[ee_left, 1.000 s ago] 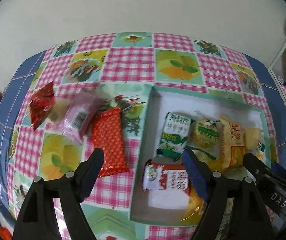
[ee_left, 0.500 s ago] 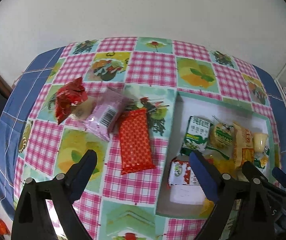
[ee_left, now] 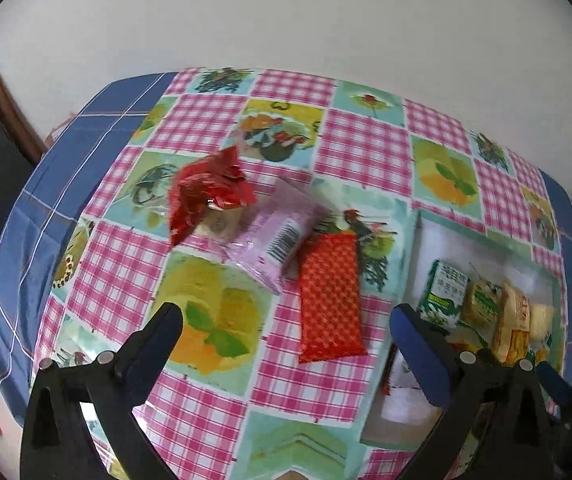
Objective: Organize snacks
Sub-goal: 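Move both grippers back toward the red Rotes Kiss pack on the pile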
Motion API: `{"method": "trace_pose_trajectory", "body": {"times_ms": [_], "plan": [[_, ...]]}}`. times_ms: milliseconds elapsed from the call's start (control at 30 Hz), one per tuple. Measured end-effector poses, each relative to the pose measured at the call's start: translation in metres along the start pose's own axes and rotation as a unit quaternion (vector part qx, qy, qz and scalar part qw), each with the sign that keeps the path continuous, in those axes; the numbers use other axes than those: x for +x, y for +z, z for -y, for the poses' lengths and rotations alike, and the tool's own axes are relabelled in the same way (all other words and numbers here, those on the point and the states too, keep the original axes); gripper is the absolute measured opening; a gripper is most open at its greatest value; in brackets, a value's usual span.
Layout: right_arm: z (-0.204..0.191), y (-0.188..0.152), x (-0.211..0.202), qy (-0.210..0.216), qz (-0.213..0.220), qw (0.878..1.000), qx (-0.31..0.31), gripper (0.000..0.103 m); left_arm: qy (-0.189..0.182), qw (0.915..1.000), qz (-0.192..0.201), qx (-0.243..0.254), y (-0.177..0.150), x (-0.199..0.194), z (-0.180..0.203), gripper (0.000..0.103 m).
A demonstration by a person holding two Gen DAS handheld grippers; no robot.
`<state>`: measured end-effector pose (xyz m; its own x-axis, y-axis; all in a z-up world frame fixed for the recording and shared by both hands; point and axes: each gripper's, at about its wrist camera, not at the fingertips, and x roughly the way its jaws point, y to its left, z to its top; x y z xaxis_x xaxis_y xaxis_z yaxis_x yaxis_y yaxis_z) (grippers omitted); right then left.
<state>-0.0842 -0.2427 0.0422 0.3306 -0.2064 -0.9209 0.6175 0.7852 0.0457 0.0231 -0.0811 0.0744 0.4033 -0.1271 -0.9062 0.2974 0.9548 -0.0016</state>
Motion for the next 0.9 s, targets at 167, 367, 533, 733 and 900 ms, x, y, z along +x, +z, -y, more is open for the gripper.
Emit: {"method": "trace_pose_trajectory", "body": {"times_ms": [167,367,533,733,900], "plan": [[-0.026,-0.002,0.002,0.023,-0.003,1.0,-0.008,0.103,0.023,0.9994,-0.003,-0.025,0.008,0.005,-0.028,0.103],[-0.056,-0.002,0.002,0.045,0.002,0.999,-0.024,0.103,0.045,0.9969,-0.002,-0.065,0.017,0.008,-0.068,0.103],[-0.079,-0.002,0.004,0.07,0.004,0.997,-0.033,0.103,0.058,0.9937,-0.005,-0.095,0.019,0.012,-0.1,0.103],[-0.102,-0.001,0.01,0.098,0.011,0.994,-0.041,0.103,0.058,0.9918,-0.007,-0.114,0.022,0.017,-0.121,0.103],[-0.119,0.001,0.016,0.107,0.008,0.992,-0.06,0.103,0.047,0.9909,-0.001,-0.126,0.026,0.021,-0.129,0.103]]}}
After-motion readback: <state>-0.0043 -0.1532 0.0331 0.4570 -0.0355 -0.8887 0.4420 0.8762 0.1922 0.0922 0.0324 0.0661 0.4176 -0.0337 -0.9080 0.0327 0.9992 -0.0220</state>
